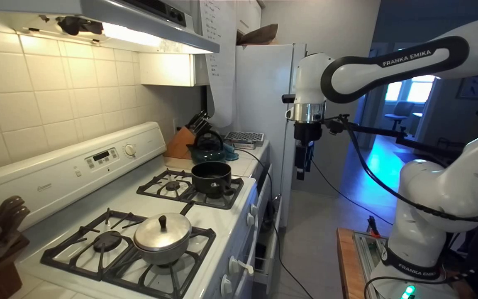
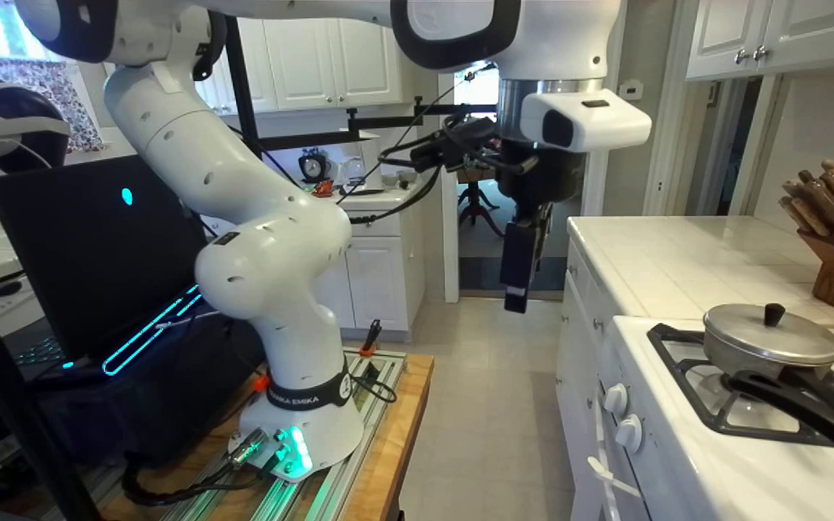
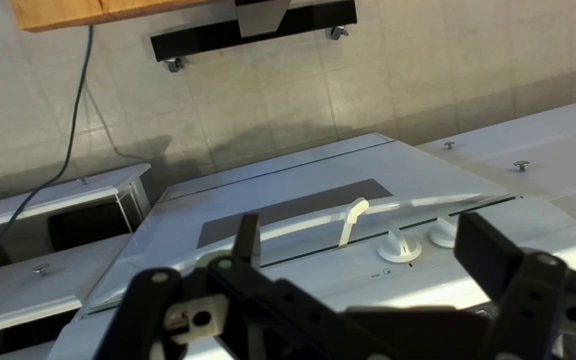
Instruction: Put the pot on the stove plate in front of it
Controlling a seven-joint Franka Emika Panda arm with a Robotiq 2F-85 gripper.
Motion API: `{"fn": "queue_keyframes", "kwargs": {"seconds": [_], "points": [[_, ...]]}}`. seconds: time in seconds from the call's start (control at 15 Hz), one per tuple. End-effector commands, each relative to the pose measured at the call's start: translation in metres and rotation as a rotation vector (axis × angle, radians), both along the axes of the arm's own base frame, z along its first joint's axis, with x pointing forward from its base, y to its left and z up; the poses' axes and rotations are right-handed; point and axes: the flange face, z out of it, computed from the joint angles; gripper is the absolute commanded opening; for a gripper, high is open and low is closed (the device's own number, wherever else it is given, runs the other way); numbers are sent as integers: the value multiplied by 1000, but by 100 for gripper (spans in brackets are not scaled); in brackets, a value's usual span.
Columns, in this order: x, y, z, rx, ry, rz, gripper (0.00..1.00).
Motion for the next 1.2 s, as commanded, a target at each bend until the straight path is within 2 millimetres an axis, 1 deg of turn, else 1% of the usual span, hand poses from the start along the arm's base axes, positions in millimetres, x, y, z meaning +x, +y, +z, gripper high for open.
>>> {"fn": "queue_keyframes", "kwargs": {"seconds": [0.0, 0.2, 0.47, 0.73, 0.87, 1.13], "points": [[23, -1, -2, 39, -41, 94, 100], [39, 2, -7, 34, -60, 190, 100], [66, 2, -12, 18, -83, 279, 100], [92, -5, -15, 7, -102, 280, 100], [105, -10, -19, 5, -113, 265, 100], [129, -14, -28, 2, -127, 279, 100]]}}
